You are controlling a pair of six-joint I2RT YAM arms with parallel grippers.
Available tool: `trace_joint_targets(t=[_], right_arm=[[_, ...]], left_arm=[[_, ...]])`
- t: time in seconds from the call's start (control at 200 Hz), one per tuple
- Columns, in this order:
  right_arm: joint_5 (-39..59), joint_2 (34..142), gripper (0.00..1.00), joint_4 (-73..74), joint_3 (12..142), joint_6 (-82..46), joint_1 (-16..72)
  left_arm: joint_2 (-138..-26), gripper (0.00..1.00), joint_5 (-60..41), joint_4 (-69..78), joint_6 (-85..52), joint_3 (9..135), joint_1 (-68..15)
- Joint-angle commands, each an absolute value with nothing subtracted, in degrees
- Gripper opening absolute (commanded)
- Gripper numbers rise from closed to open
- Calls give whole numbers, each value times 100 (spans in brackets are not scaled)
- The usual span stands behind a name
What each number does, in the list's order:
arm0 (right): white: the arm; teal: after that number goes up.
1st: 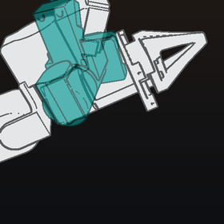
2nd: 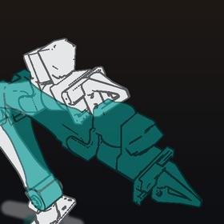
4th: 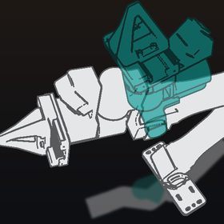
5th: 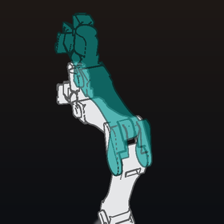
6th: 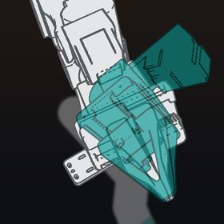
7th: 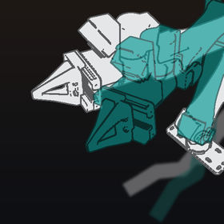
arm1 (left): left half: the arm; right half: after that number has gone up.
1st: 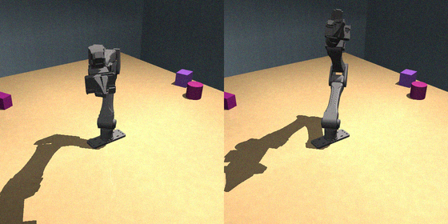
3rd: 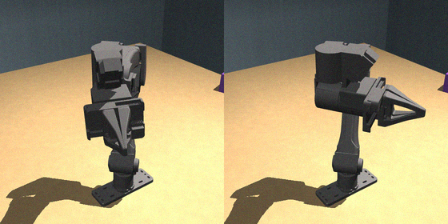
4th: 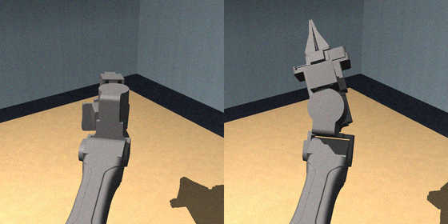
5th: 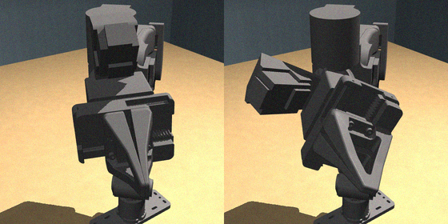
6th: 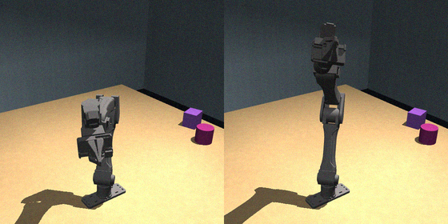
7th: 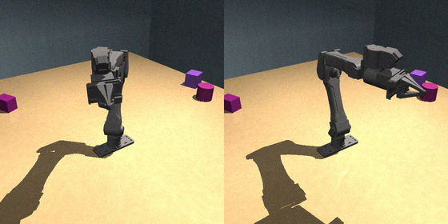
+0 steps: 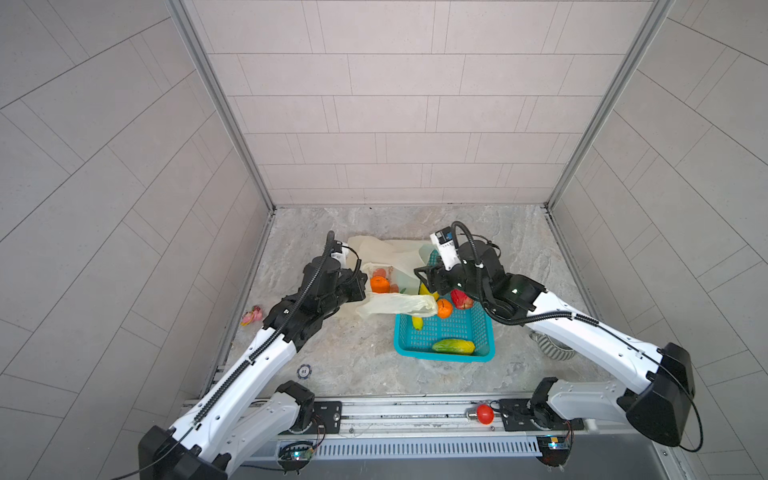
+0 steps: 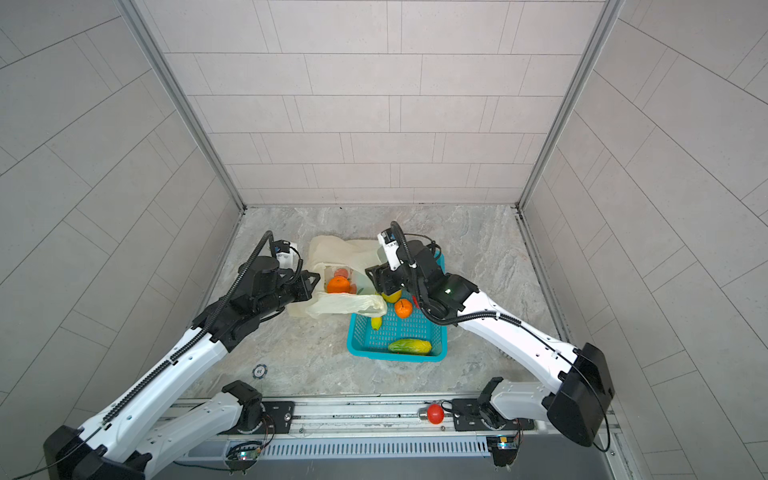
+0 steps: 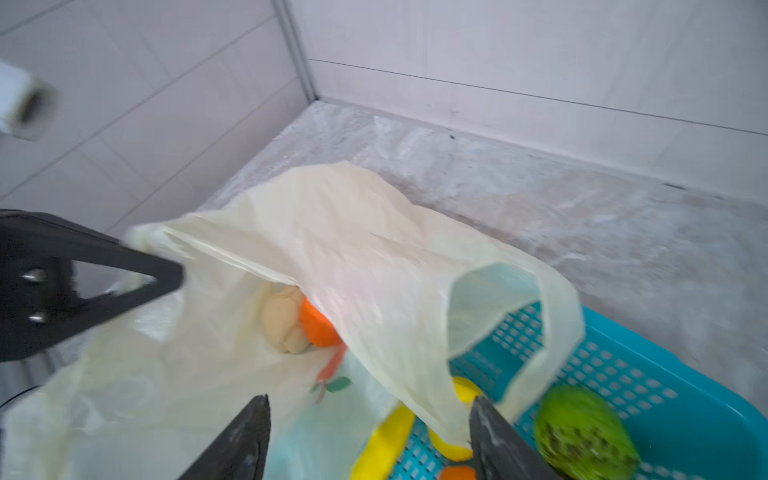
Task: Place the fruits into the plastic bag
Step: 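Return the right gripper over the basket toward the orange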
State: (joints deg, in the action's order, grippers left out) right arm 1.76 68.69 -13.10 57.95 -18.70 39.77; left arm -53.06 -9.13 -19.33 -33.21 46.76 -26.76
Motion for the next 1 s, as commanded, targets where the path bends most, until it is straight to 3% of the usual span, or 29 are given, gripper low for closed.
trace_joint_targets(t=[0.0,0.155,0.45,0.996], right_arm=[[-636,6392,72,-1356,5265,-2254,3664],[-366,6231,71,-1578,4740,-2250,3453],[529,7442,67,-1903,4617,-2173,3699],[325,8800,65,-2397,5310,-1859,3742]], left_arm=[[-5326,0,-886,-1856,-3256,4611,-2688],[-5397,0,-896,-1829,-3282,4647,-2689],[-5484,0,-888,-1793,-3322,4685,-2690],[-5409,0,-820,-1942,-3258,4714,-2694]])
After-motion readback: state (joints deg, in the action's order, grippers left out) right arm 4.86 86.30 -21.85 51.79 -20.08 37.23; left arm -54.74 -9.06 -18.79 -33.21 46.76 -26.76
